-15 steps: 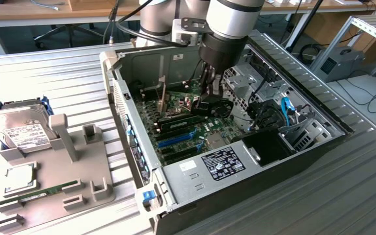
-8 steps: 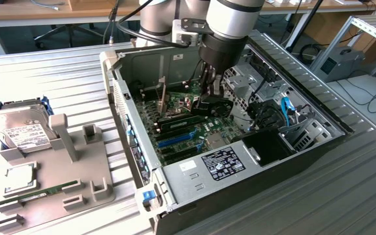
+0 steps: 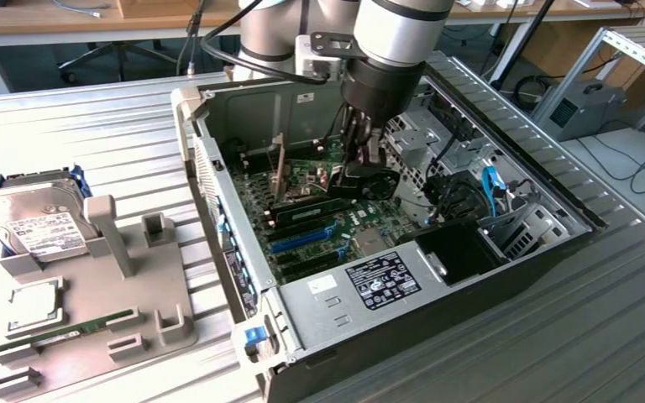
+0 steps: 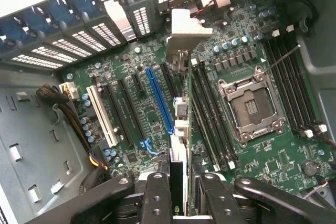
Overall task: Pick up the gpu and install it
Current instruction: 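Insert the gpu into the slot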
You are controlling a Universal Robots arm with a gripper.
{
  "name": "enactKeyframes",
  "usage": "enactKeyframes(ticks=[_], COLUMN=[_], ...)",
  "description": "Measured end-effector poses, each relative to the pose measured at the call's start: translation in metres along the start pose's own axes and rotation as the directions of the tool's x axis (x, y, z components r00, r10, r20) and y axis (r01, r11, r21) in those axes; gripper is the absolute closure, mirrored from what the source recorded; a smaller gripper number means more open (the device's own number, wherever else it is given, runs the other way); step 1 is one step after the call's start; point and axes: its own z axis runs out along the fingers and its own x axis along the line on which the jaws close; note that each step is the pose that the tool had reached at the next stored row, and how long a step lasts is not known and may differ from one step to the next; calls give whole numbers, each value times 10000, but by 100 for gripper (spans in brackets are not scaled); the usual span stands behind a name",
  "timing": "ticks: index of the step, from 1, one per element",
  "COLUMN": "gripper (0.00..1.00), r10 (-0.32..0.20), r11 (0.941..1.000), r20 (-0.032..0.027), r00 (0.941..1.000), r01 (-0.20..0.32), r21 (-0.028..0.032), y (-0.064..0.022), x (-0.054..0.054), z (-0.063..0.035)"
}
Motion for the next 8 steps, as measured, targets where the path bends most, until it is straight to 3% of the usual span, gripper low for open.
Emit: enactKeyframes(ticks=[8], gripper=[74], r10=[-490], r11=[9988], r20=[-15], r00=[9988], r01=[490], r21=[-5], y=[0], x=[0], z=[0])
